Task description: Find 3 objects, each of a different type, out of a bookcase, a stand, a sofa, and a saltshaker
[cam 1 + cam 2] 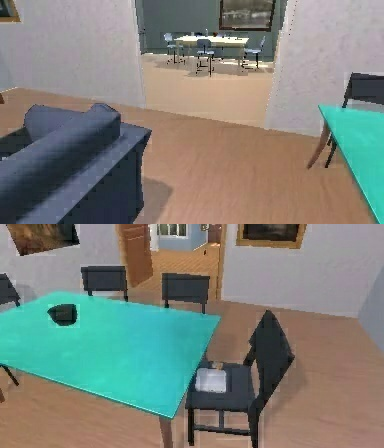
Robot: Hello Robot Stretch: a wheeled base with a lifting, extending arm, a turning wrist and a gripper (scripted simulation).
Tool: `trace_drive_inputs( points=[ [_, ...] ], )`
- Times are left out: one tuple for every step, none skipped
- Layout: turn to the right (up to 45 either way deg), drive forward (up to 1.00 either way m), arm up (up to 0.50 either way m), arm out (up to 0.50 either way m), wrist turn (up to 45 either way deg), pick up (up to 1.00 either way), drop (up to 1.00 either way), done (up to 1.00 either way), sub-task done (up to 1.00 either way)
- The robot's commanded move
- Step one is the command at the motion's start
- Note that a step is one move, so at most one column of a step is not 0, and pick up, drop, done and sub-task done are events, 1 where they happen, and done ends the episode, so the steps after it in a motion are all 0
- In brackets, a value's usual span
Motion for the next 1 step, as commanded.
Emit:
trace_drive_inputs(
  points=[
    [12.0,0.00,0.00,0.00,0.0,0.00,0.00,0.00,0.00]
  ],
)
